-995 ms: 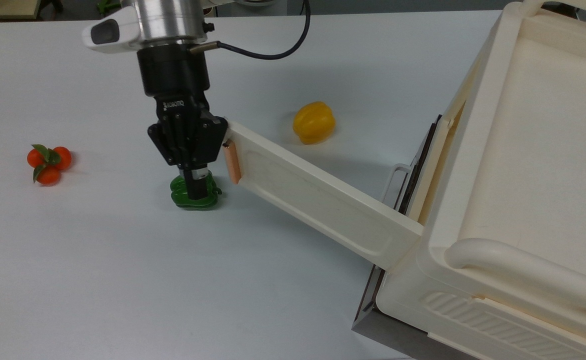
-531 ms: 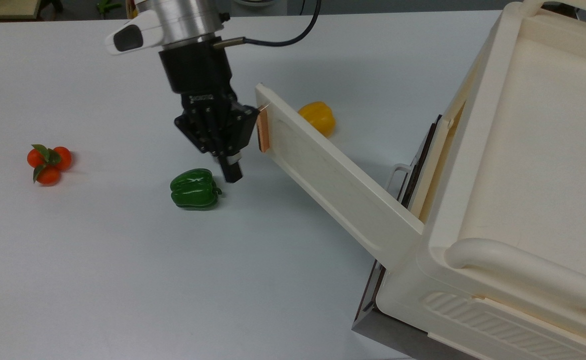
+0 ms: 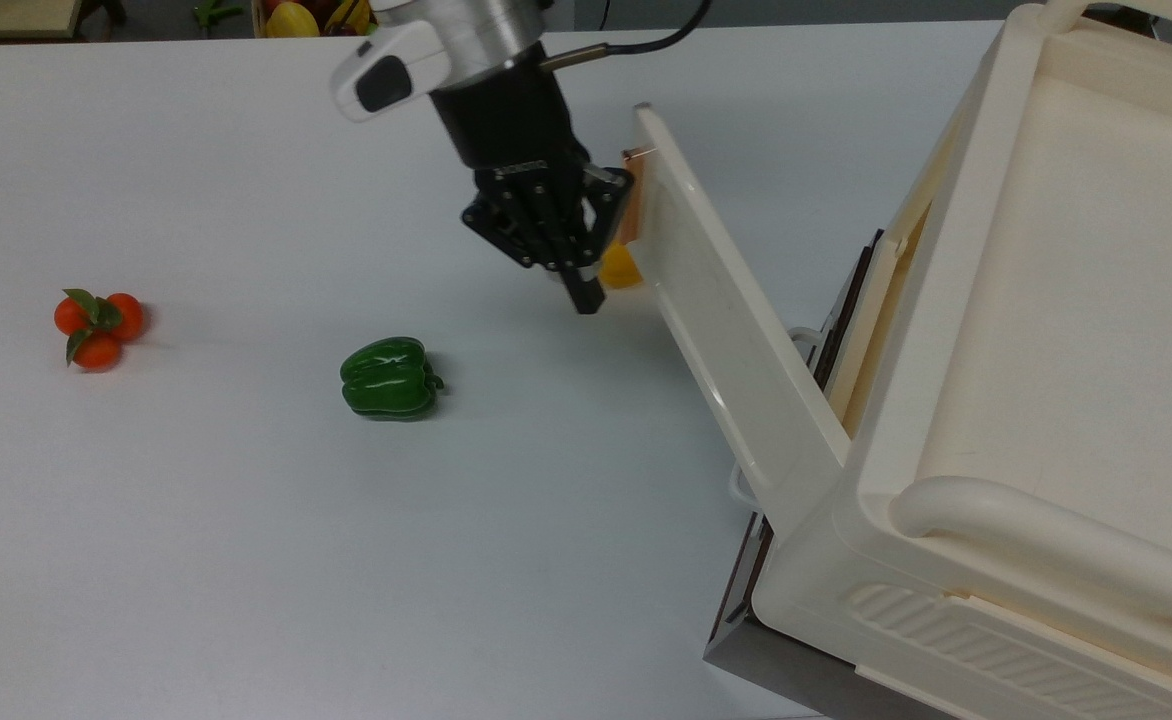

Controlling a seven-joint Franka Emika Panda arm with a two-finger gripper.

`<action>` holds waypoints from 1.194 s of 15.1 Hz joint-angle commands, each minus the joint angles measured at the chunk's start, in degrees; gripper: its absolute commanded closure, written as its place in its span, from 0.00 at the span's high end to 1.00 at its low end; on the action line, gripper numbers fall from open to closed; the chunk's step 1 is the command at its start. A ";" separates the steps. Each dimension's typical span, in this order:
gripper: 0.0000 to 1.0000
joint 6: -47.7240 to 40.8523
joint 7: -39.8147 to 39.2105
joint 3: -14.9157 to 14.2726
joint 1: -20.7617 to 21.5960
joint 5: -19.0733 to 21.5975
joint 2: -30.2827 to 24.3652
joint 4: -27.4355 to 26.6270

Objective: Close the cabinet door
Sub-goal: 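Push the door's outer edge toward the cabinet body, swinging it shut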

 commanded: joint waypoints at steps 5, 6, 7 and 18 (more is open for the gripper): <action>0.00 -0.26 -1.16 5.40 1.58 0.41 -1.04 -1.73; 0.00 -0.26 -1.16 5.67 2.11 0.50 -0.96 -1.72; 0.00 -0.09 -1.07 5.76 2.55 0.50 -0.61 -1.64; 0.00 6.59 -0.46 9.80 6.16 0.50 1.24 -1.55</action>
